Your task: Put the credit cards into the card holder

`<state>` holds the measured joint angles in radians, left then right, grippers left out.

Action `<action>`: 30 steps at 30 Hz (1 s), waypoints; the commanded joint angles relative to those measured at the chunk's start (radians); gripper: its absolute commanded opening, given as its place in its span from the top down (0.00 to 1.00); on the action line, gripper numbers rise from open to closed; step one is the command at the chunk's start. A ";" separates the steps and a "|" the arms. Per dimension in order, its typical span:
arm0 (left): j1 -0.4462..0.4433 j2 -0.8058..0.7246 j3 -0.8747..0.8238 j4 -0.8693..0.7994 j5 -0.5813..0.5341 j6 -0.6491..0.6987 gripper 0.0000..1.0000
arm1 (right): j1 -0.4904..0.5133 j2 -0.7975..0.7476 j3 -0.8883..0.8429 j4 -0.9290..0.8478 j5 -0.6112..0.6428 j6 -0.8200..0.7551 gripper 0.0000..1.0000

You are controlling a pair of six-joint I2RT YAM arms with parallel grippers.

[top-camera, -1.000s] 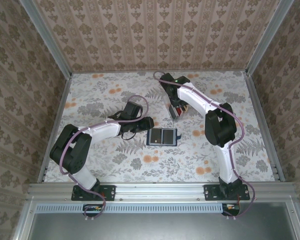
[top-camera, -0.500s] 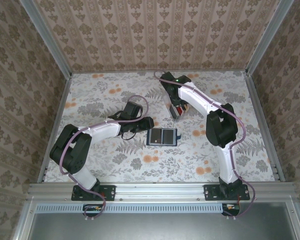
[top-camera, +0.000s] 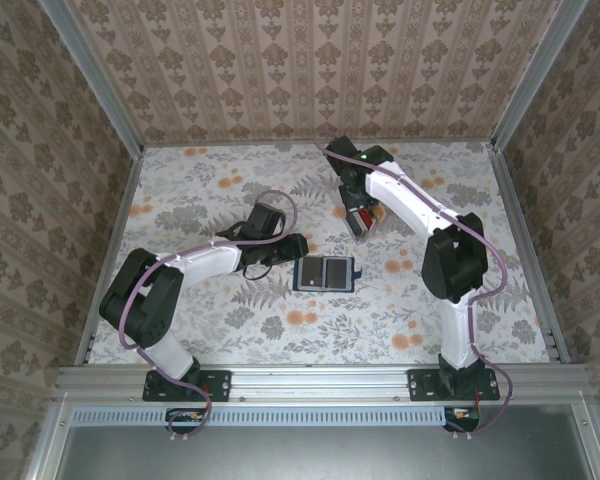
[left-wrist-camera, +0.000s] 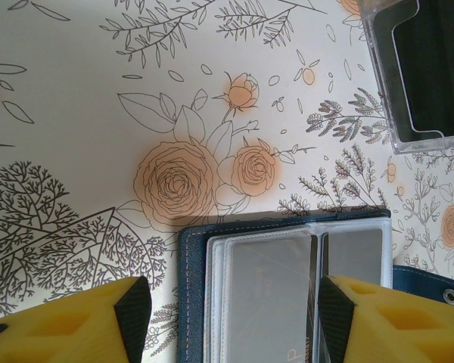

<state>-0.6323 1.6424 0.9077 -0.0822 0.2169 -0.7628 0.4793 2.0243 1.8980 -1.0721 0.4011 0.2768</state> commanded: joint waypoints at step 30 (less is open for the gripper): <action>0.004 -0.032 -0.102 0.040 0.048 -0.070 0.38 | 0.149 -0.652 -0.988 0.703 -0.304 0.533 1.00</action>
<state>-0.6323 1.6253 0.8185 -0.0662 0.2462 -0.8097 0.6121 1.3552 0.9333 -0.4305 0.0517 0.7528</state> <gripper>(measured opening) 0.622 0.056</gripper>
